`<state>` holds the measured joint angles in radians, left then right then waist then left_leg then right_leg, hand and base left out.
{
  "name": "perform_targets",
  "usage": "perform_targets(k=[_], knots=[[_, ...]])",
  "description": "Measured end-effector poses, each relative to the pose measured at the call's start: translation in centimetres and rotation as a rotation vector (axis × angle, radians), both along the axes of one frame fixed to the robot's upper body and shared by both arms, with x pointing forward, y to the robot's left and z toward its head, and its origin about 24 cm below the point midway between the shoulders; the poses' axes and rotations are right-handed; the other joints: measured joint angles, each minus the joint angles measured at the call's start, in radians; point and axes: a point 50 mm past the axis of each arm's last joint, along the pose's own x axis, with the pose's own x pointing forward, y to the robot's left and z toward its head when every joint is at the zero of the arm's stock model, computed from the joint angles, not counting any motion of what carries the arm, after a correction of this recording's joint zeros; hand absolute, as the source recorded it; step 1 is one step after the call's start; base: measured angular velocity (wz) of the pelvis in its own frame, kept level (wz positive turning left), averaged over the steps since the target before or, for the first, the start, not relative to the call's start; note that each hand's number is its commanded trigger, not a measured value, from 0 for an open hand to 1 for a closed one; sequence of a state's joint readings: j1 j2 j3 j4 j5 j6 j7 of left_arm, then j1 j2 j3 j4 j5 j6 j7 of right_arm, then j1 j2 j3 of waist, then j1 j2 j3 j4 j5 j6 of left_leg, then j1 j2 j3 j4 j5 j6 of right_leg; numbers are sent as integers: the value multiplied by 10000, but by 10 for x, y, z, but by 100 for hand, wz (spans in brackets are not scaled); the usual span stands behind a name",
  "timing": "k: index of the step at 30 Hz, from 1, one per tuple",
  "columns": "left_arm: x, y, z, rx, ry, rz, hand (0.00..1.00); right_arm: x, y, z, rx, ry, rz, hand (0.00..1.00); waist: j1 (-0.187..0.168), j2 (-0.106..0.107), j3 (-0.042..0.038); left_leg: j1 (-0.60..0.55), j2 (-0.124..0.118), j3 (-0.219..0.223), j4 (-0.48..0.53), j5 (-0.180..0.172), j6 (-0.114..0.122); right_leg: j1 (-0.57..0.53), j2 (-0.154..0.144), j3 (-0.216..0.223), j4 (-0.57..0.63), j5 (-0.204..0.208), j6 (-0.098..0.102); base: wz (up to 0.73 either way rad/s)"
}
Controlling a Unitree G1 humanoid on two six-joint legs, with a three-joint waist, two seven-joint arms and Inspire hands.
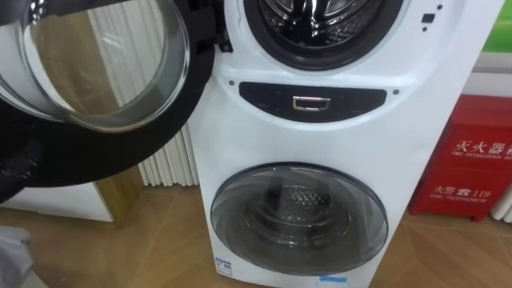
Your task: Pick clothes from washing machine
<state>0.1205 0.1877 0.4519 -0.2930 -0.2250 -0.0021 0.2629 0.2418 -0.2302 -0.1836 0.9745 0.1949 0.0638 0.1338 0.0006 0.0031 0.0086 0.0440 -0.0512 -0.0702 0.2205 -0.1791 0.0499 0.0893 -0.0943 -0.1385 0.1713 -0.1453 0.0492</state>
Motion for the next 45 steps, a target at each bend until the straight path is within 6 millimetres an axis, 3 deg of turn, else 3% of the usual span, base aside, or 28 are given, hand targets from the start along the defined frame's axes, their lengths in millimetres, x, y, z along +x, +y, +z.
perform_targets(k=[21,33,38,41,45], knots=[[-10,-18,-38,-1385,158,-657,0,-2,14,-7,227,51,-962,0,3,-32,-49,75,-128,-51,-218,139,62,-3,-94,-40,-14,19,88,0],[-18,-43,-70,-2490,1190,-1480,0,15,22,-8,410,-358,-1044,0,-17,-101,-39,6,-127,-48,-169,158,63,-47,-95,-33,-10,59,88,0],[-21,-44,-82,-2933,1599,-1449,0,18,23,-8,439,-492,-1154,0,-351,-109,-34,-4,-132,-48,-171,172,67,-45,-97,-29,4,64,87,0],[-20,-55,-104,-3781,2448,-2192,0,18,26,-9,527,-541,-1193,0,-647,-122,-26,-10,-119,-2,-206,162,32,-88,-95,1,-5,32,138,-6],[-10,-108,-128,-4467,4118,-6103,0,21,30,-10,739,-624,-1075,0,-1244,-180,-14,-125,-35,314,-299,181,64,-398,-40,295,114,125,29,-27]])
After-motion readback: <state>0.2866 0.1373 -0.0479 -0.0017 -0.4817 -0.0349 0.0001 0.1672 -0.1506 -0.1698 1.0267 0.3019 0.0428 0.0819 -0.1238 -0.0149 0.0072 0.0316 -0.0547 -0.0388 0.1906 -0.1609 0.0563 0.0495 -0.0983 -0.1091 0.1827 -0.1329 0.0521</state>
